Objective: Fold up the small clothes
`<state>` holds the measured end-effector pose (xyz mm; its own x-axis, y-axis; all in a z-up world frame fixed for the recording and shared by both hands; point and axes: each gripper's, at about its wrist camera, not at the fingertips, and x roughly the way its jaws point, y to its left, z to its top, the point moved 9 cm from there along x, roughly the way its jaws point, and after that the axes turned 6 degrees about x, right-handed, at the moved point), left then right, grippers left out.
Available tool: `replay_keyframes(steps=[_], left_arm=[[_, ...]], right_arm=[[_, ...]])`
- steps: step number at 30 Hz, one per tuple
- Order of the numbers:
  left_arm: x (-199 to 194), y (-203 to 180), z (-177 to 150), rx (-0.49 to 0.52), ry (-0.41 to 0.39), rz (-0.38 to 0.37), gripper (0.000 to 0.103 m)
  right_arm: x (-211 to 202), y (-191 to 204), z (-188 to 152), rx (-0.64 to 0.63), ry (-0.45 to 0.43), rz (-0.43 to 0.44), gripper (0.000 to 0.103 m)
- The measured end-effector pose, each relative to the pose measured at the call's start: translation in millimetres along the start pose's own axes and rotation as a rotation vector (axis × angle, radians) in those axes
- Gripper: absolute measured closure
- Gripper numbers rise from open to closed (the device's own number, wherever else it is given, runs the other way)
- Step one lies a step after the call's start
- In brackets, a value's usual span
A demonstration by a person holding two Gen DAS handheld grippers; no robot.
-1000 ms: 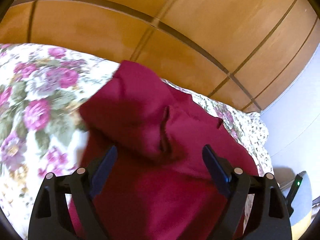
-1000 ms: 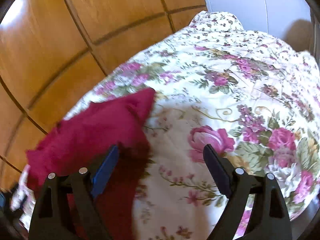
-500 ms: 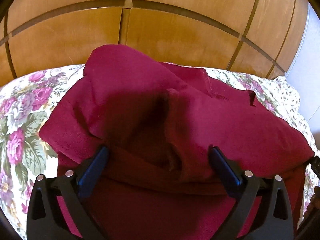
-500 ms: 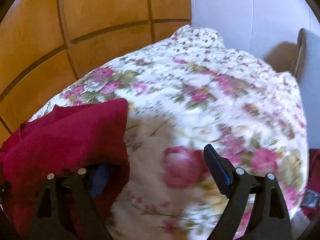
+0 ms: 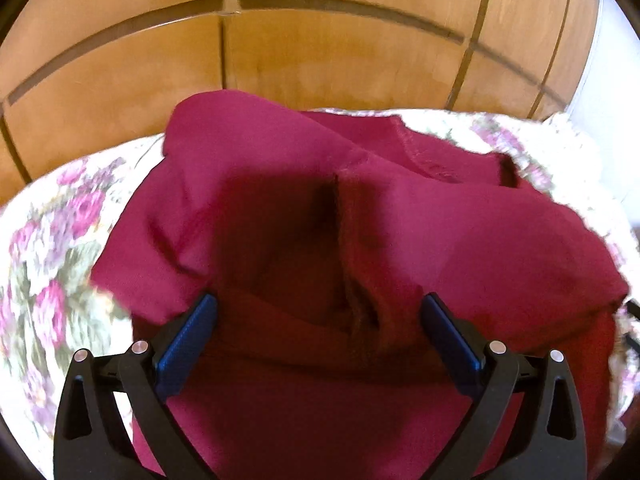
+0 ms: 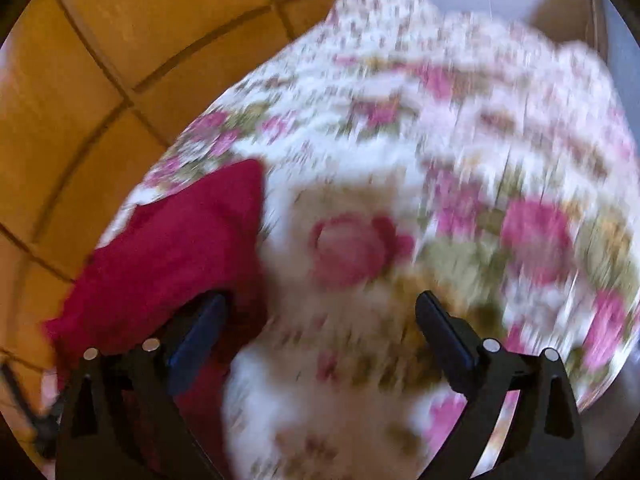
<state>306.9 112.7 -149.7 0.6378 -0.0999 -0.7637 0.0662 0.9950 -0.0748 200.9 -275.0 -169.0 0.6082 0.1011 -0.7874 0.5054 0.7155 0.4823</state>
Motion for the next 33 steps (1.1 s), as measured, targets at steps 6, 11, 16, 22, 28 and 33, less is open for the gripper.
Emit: replay_keyframes(steps=[6,11,16,22,28,33], left_arm=[[-47.3,25.5,-54.2,-0.154,-0.022,-0.120,0.003],[-81.7,50.3,-93.9,-0.211,-0.014,-0.130,0.003],[-101.6,72.9,-130.1,-0.262,0.005,-0.142,0.003],[-124.9,69.0,-157.3,-0.144,0.027,-0.161,0.003],[-147.3,60.8,-184.7,-0.062,0.044,-0.224,0.004],[-153.8,54.0,-194.5,-0.077,0.022,-0.243,0.030]], right_arm=[[-10.6,10.6,-46.5,-0.049,0.134,0.103,0.054],[-23.2,29.2,-77.3,-0.138,0.175,0.176,0.061],[-30.4,26.7,-106.0,-0.176,0.204,0.166,0.062],[-44.1,8.2,-135.9,-0.161,0.249,0.182,0.061],[-57.7,-4.5,-174.8,-0.158,0.336,0.198,0.061],[-56.1,-3.1,-182.1,-0.185,0.353,0.181,0.081]])
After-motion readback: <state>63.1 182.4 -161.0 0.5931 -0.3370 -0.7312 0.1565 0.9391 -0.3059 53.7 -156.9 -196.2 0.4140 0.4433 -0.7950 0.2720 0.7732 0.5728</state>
